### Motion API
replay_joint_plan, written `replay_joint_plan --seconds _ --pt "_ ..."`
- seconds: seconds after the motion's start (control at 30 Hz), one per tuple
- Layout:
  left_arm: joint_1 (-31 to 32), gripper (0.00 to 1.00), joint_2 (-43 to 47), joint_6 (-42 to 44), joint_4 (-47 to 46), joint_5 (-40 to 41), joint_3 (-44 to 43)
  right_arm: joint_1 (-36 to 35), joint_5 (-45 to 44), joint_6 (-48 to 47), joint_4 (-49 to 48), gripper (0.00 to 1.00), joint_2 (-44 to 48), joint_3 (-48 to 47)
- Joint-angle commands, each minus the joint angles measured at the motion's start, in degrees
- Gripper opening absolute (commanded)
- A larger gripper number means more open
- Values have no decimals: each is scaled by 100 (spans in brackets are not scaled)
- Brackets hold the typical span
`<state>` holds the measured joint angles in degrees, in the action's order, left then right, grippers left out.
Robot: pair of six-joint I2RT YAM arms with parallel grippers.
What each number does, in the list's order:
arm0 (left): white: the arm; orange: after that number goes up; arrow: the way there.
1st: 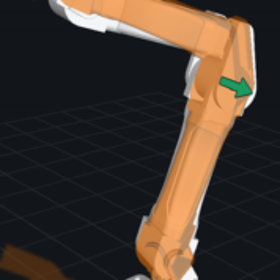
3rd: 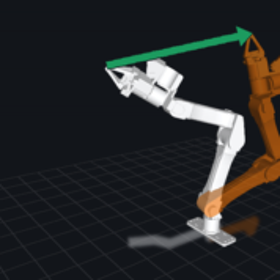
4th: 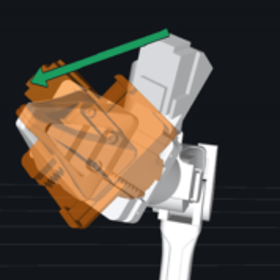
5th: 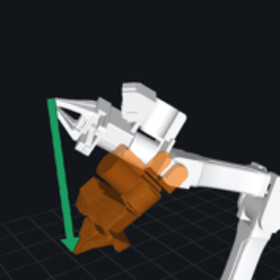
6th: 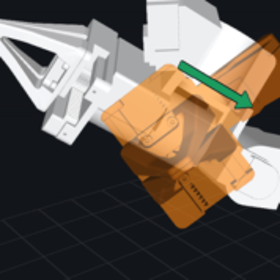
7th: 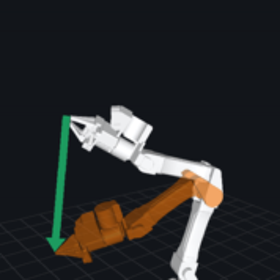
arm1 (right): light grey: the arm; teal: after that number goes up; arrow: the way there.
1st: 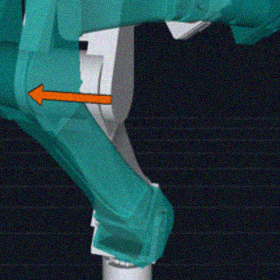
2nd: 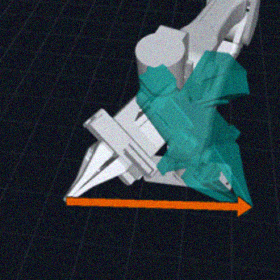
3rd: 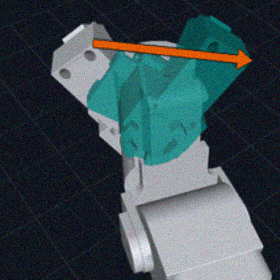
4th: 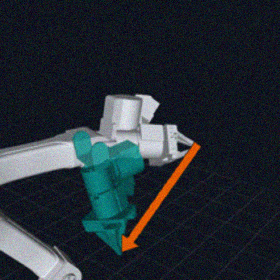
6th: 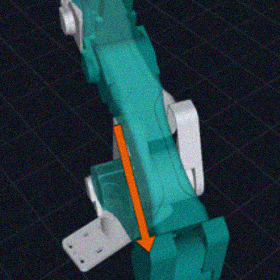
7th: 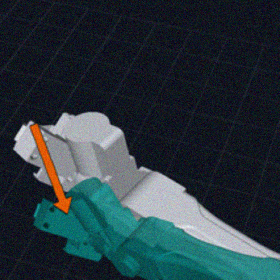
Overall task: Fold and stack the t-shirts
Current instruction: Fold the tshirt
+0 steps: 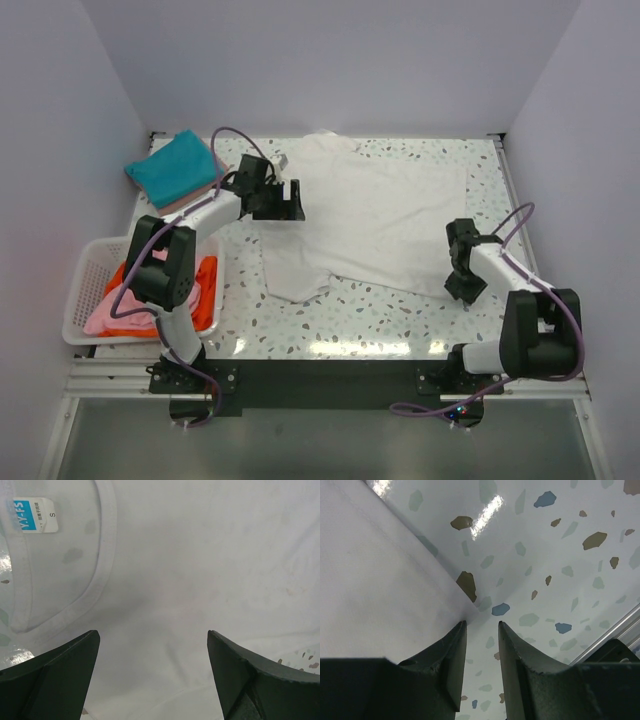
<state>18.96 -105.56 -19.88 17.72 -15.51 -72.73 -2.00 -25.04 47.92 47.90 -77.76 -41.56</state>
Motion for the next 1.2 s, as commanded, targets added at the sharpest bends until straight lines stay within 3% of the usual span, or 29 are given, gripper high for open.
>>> replay_joint_plan --seconds 0.0,0.33,0.57,0.77,0.83,0.9,0.97,1.17 --pt "-59 93 167 116 -67 -110 22 59 -212 15 -263 36 -108 -212" --pt "-68 93 255 133 -5 -49 127 112 104 130 -852 34 -310 51" --pt "-77 93 369 142 -31 -40 303 103 113 95 -774 23 -425 52" --pt "-77 93 457 142 -75 -40 461 103 130 77 -633 23 -241 200" --pt "-85 93 466 142 -84 -40 496 103 209 86 -685 19 -214 288" --pt "-85 93 483 142 -84 -49 505 103 289 103 -773 6 -214 368" --pt "-77 93 484 142 -84 -58 505 103 385 42 -791 0 -240 368" --pt "-77 93 606 195 109 108 628 95 193 -494 -449 0 -258 -97"
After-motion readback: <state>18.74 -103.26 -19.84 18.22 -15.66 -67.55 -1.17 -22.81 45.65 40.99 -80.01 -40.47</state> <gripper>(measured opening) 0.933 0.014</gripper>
